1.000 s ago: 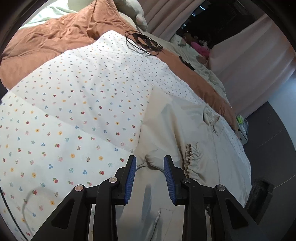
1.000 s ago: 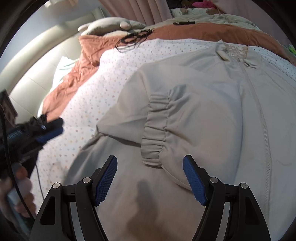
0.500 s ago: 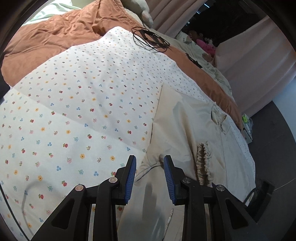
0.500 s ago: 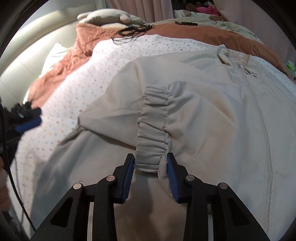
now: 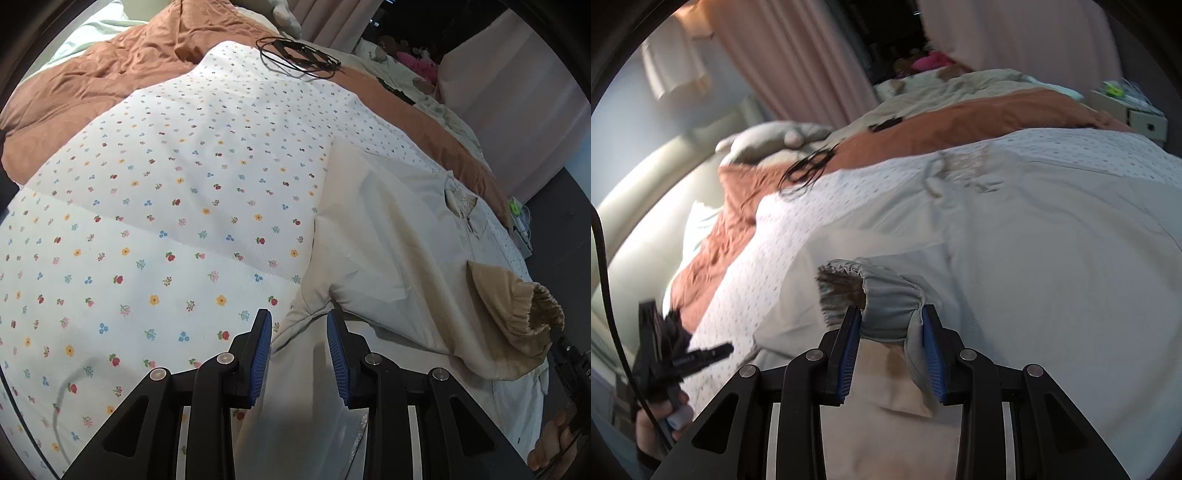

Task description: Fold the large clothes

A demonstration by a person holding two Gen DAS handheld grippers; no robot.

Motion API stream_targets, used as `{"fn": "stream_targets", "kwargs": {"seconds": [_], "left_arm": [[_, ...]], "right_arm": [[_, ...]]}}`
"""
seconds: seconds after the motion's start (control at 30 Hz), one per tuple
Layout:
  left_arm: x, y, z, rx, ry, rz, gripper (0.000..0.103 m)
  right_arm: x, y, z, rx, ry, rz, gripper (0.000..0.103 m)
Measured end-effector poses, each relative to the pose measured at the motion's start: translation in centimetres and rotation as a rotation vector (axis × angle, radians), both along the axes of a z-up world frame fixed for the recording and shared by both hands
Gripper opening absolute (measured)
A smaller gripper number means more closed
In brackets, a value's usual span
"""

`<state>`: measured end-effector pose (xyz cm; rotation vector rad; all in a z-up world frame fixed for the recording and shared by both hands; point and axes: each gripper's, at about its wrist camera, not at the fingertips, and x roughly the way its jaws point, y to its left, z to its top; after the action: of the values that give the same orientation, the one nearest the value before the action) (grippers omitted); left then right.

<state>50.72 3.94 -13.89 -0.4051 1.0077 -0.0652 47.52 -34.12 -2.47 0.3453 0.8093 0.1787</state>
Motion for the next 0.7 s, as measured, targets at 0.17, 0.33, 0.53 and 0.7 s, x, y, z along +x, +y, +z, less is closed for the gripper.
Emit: {"fn": "stream_targets", "kwargs": {"seconds": [0.17,0.33,0.53,0.7], "left_arm": [[0.4,-1.4,-1.0,0.056,0.021,-0.031,0.033],[0.6,-2.5,-1.6,0.114,0.035,-0.053,0.033],[0.9,-2.9,-2.1,0.161,0.04,-0.052,0.033],[1.1,-3.0,-2.6,0.222,0.05,-0.035,0.033]], "right_arm": [[0.0,-5.5,-1.0,0.07,0.034,-0.161,0.034],[0.0,-9.6,-4.2,0.144,0.2,-0.358,0.053],[-1.2,-10.3,-5.1,0.205,0.224,-0.367,0.064],[-0.9,-10.8,-7.0,0.25,0.257,-0.367,0.064]]}}
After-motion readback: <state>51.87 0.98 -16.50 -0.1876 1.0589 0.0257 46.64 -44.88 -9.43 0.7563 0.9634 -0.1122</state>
